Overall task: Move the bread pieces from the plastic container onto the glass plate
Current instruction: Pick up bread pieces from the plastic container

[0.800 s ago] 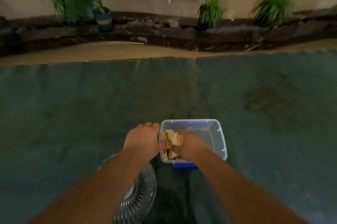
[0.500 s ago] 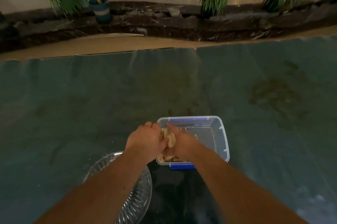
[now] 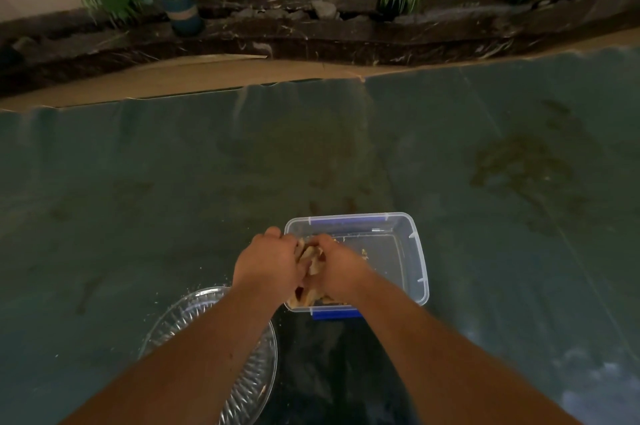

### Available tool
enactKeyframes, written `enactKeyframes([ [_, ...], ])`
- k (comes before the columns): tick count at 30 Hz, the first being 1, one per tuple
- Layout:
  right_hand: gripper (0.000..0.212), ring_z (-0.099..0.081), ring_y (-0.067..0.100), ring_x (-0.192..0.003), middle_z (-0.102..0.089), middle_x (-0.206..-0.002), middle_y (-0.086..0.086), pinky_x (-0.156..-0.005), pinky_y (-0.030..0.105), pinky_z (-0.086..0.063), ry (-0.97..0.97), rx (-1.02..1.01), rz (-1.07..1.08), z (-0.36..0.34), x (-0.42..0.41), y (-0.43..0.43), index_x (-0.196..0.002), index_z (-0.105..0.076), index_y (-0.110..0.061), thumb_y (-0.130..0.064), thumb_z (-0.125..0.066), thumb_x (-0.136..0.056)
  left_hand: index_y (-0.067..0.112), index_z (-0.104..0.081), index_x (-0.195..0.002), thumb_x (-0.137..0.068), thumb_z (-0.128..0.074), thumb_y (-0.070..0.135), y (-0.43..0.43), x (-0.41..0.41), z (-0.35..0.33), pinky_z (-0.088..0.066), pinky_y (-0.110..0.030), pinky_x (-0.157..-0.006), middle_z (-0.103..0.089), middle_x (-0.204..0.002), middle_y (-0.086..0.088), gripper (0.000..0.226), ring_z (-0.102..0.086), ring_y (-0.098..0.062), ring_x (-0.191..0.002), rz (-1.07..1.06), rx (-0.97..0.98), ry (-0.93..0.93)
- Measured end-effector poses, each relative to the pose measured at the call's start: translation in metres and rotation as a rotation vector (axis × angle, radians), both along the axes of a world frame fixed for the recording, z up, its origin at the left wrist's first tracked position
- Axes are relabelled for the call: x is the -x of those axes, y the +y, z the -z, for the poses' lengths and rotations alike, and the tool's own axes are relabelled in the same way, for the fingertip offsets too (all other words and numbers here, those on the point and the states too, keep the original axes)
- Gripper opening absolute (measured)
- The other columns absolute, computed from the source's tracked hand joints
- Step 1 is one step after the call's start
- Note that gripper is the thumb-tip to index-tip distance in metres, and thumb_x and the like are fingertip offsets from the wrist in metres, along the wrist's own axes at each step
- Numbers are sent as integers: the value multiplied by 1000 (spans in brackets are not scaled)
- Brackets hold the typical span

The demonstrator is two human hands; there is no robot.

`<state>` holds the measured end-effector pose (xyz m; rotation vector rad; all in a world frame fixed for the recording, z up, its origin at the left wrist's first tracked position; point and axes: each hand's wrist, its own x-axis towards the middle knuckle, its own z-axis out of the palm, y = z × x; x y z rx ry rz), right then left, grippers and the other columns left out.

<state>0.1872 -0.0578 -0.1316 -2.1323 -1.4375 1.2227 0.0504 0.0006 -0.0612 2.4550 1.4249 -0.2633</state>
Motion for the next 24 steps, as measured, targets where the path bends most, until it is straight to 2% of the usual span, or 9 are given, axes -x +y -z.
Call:
enactKeyframes([
  [3,62,-57,13,-93,-63,-120,-6,-82,30,-46,11,-17,21,1,-1,-4,-135,-43,-35,-46,-78,-85,28,-67,-109,-95,-55,57,2,0,0,-49,-33,-70,-48,-94,2,34,-53,-16,-85,-39,22,-30],
  [6,60,-54,9,-88,-56,-110,-14,-81,28,-43,30,-17,33,0,-1,-6,-136,-42,-36,-44,-77,-88,30,-68,-104,-95,-51,62,4,1,0,-48,-35,-70,-48,-89,3,38,-55,-18,-83,-99,72,-74],
  [10,61,-60,11,-95,-62,-119,-10,-85,30,-49,51,-7,6,0,-3,-9,-135,-40,-36,-42,-79,-88,27,-70,-105,-100,-42,58,4,-2,4,-51,-35,-72,-51,-90,1,42,-56,-17,-80,-119,62,-70],
  [13,48,-64,9,-87,-64,-105,-12,-74,25,-51,88,19,72,-1,-3,-10,-122,-40,-44,-41,-74,-89,28,-67,-97,-97,-48,59,1,-3,6,-47,-32,-66,-47,-87,3,36,-53,-14,-77,-90,26,-61],
  [16,46,-63,7,-83,-61,-98,-16,-68,23,-48,150,28,140,-5,1,-11,-115,-41,-44,-49,-74,-83,26,-66,-98,-94,-55,54,-1,-4,8,-43,-31,-63,-44,-87,3,30,-49,-14,-77,-82,-3,-55],
  [20,40,-61,11,-90,-59,-100,-12,-81,33,-49,111,28,137,-6,8,-9,-111,-41,-42,-50,-71,-87,25,-68,-104,-92,-62,46,1,-2,13,-43,-33,-66,-44,-91,1,25,-42,-16,-85,-82,-29,-48],
  [24,29,-62,9,-83,-62,-93,-14,-78,32,-53,86,1,219,-10,11,-8,-109,-46,-39,-40,-69,-92,27,-67,-98,-94,-60,44,0,-3,14,-42,-31,-67,-48,-90,2,19,-42,-14,-87,-100,-59,-84],
])
